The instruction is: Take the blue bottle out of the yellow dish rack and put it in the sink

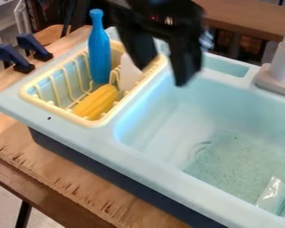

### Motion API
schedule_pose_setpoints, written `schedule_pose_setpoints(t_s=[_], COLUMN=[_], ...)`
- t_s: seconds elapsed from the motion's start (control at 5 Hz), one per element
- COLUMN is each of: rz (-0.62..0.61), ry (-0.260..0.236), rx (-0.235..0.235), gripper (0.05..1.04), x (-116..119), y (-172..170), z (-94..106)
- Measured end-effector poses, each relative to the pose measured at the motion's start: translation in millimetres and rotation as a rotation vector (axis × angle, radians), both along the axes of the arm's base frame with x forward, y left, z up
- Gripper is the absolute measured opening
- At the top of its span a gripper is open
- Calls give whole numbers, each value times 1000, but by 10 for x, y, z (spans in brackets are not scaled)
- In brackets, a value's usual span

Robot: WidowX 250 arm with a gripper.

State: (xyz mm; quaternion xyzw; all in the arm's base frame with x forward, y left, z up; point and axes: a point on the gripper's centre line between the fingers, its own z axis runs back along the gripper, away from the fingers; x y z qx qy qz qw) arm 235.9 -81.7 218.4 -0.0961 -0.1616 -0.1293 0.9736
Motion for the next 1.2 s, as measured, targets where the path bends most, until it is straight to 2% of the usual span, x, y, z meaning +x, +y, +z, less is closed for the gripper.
schedule_pose_setpoints(t_s=[0.2, 0.6, 0.8, 1.0, 1.2], rz=[42, 122, 159, 166, 195], ry=[4, 39, 101, 165, 191], rx=[28, 115, 137, 147, 122], gripper=[1001, 1001, 1001, 1001, 1001], x=[52, 400, 529, 577, 544], y=[353, 853, 1092, 1307, 1487], z=[202, 520, 496, 344, 134])
